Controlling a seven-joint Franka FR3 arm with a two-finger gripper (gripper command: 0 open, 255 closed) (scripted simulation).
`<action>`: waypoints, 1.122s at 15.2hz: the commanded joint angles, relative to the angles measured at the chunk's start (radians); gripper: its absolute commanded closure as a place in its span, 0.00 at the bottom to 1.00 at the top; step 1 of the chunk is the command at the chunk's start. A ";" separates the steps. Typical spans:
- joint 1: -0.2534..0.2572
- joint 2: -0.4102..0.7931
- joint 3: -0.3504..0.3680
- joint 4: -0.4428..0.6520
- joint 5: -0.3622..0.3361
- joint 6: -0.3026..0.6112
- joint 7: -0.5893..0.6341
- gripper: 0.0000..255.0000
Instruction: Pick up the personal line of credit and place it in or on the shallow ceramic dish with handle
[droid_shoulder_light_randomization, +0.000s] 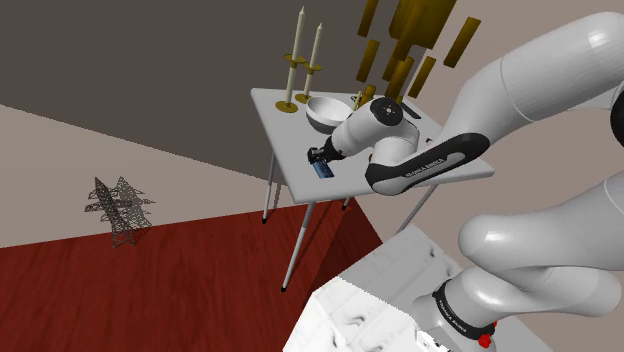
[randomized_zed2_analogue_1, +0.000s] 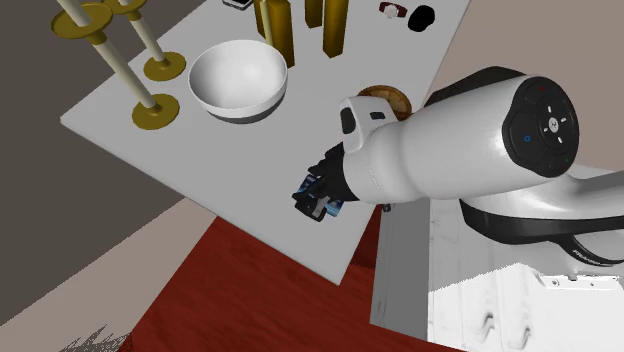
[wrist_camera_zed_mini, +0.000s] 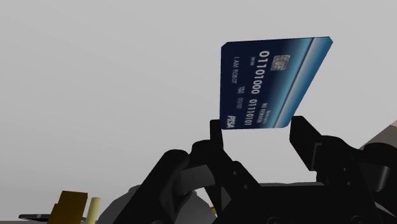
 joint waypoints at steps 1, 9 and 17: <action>-0.001 0.000 0.001 0.000 -0.001 0.000 0.000 1.00; 0.450 -0.056 -0.403 -0.006 0.282 -0.104 -0.256 1.00; 0.633 -0.131 -0.564 0.022 0.447 -0.219 -0.407 1.00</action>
